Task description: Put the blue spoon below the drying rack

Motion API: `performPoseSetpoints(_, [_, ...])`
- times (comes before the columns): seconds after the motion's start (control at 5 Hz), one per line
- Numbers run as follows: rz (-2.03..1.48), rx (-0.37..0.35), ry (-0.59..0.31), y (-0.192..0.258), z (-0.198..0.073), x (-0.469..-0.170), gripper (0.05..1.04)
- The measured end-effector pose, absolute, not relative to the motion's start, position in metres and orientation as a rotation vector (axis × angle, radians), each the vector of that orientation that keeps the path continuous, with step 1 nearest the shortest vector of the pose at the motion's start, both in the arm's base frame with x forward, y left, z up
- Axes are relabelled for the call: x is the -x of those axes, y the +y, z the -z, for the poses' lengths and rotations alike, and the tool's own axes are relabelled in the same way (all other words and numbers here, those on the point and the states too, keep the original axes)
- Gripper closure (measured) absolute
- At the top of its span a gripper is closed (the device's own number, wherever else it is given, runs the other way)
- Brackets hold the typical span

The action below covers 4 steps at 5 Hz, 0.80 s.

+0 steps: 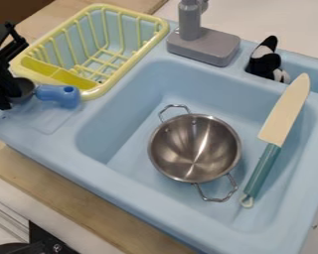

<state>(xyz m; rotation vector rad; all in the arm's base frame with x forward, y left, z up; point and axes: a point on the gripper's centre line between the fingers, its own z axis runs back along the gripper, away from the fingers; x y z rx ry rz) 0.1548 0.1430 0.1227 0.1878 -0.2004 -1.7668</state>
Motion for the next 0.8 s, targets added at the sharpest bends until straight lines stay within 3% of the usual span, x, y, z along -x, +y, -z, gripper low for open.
performPoseSetpoints(0.2, [1.792, -0.197, -0.241, 0.1539, -0.1208, -0.1651, 1.000])
performPoseSetpoints(0.8, [1.798, -0.178, -0.219, 0.1598, -0.1235, -0.1577, 1.000])
